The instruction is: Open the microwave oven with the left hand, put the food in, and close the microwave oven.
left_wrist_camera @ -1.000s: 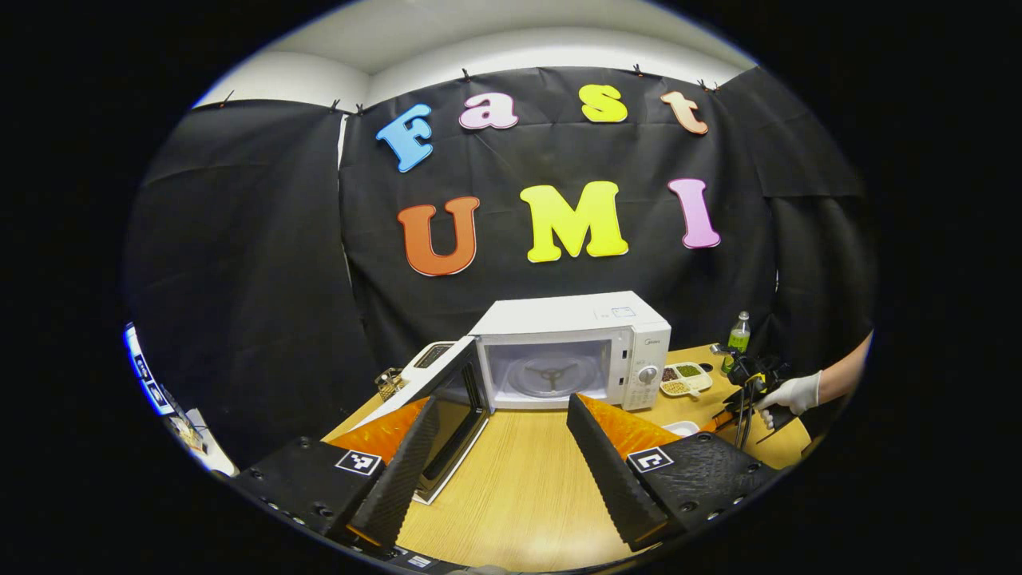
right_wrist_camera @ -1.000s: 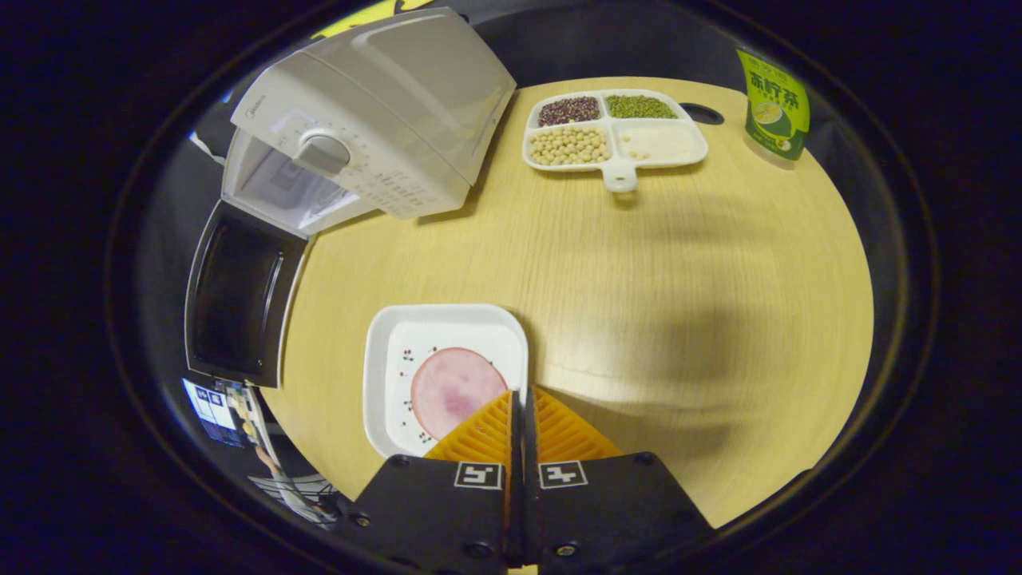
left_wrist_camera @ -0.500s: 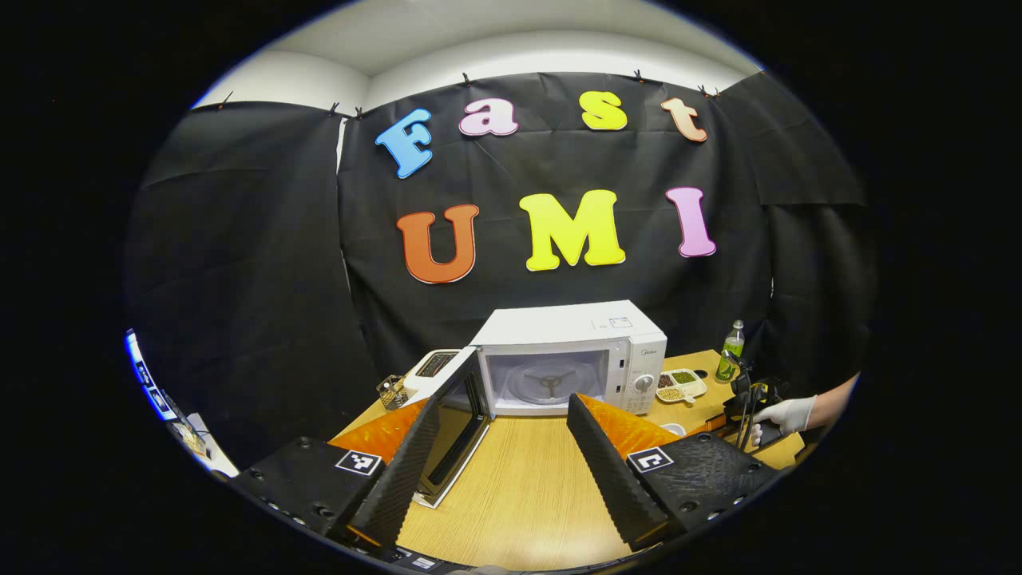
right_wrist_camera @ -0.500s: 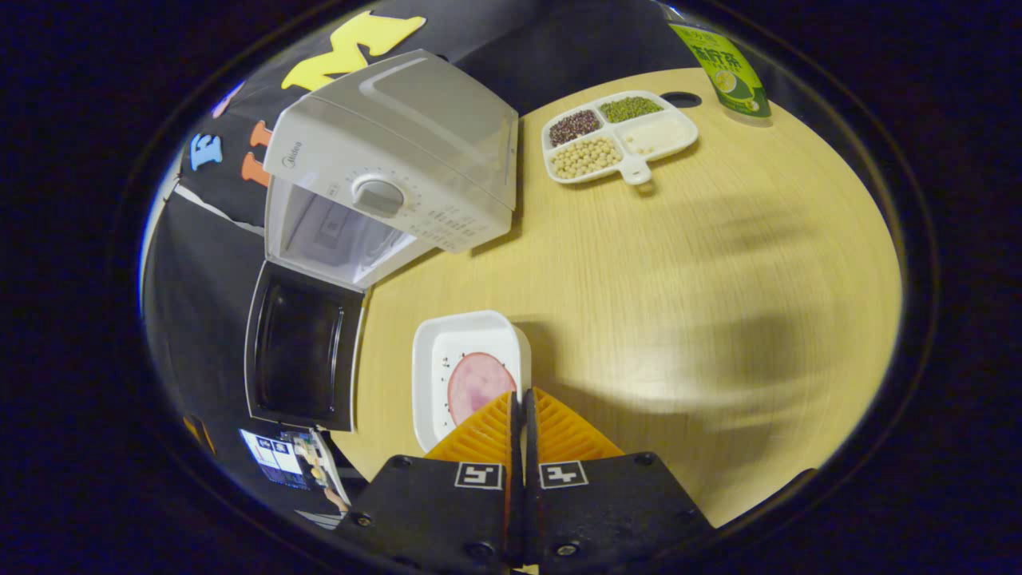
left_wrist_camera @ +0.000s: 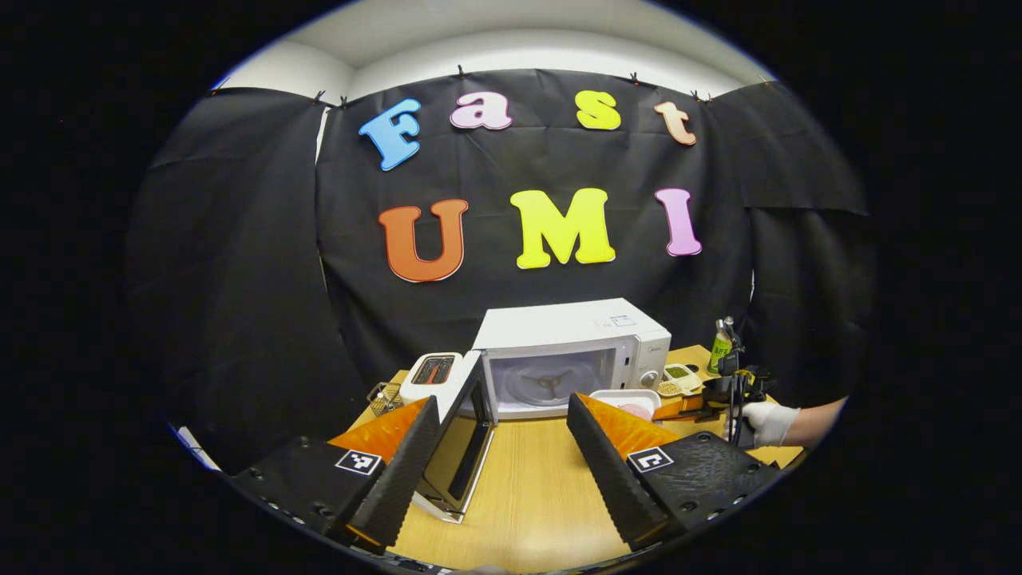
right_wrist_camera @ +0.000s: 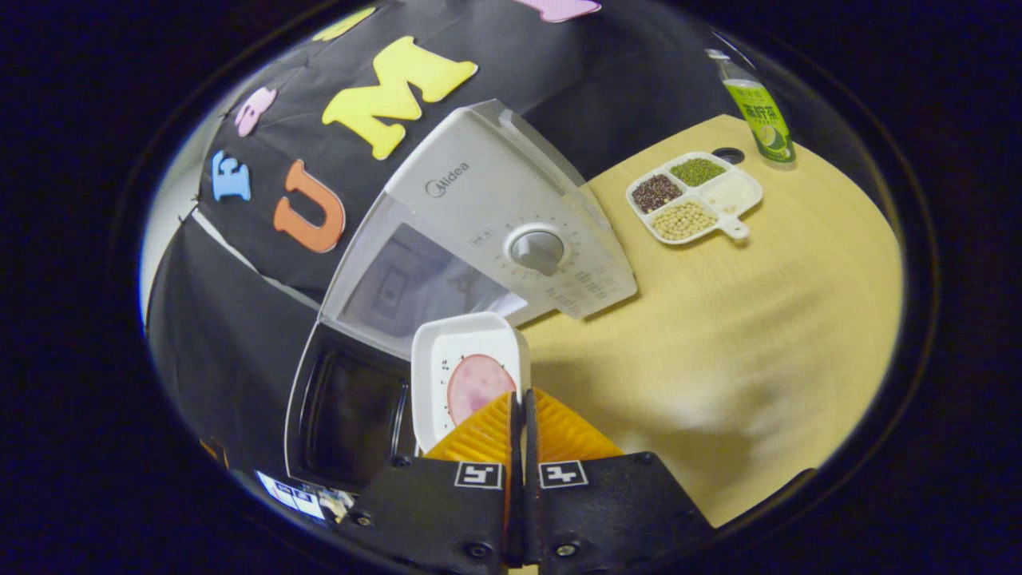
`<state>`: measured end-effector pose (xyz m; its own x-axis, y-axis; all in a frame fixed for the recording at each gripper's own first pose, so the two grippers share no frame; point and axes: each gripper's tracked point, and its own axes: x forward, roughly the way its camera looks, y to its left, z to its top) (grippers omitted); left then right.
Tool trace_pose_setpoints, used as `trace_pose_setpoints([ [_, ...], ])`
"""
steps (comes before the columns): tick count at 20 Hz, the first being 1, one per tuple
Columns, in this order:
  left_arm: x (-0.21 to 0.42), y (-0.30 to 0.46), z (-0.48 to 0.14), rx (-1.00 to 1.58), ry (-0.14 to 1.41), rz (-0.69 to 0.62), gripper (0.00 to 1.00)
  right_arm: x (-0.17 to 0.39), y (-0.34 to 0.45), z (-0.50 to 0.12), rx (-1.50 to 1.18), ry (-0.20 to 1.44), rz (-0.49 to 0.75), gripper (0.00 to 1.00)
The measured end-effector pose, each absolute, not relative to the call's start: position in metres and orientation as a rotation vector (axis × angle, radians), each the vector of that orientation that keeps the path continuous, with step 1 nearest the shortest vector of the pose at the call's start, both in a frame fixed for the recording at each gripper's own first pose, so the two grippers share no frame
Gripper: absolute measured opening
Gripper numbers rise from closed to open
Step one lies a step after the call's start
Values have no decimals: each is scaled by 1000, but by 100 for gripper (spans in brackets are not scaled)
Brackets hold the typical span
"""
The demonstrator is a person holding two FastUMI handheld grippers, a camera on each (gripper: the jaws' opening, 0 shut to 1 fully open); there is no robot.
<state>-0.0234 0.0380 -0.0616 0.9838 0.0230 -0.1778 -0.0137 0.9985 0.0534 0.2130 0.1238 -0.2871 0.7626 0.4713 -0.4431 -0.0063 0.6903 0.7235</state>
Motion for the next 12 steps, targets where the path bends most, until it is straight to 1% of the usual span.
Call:
trace_pose_setpoints([
  [1,-19,47,-62,55,168,12,96,220,135,-285,806,625,249,4],
  [2,-15,53,-62,50,168,1,96,226,146,-285,841,593,205,4],
  [3,-10,58,-69,48,176,-7,100,231,158,-286,875,570,162,4],
  [4,-8,64,-74,49,184,-14,96,235,170,-285,926,544,128,0],
  [5,-8,68,-78,53,187,-24,96,240,184,-282,986,513,109,4],
  [8,-12,85,-95,77,208,-28,96,252,218,-272,1068,416,84,4],
  [10,-21,97,-109,77,233,-17,96,258,235,-273,1089,377,35,4],
  [12,-27,117,-118,101,235,27,96,267,247,-274,1134,340,-19,4],
])
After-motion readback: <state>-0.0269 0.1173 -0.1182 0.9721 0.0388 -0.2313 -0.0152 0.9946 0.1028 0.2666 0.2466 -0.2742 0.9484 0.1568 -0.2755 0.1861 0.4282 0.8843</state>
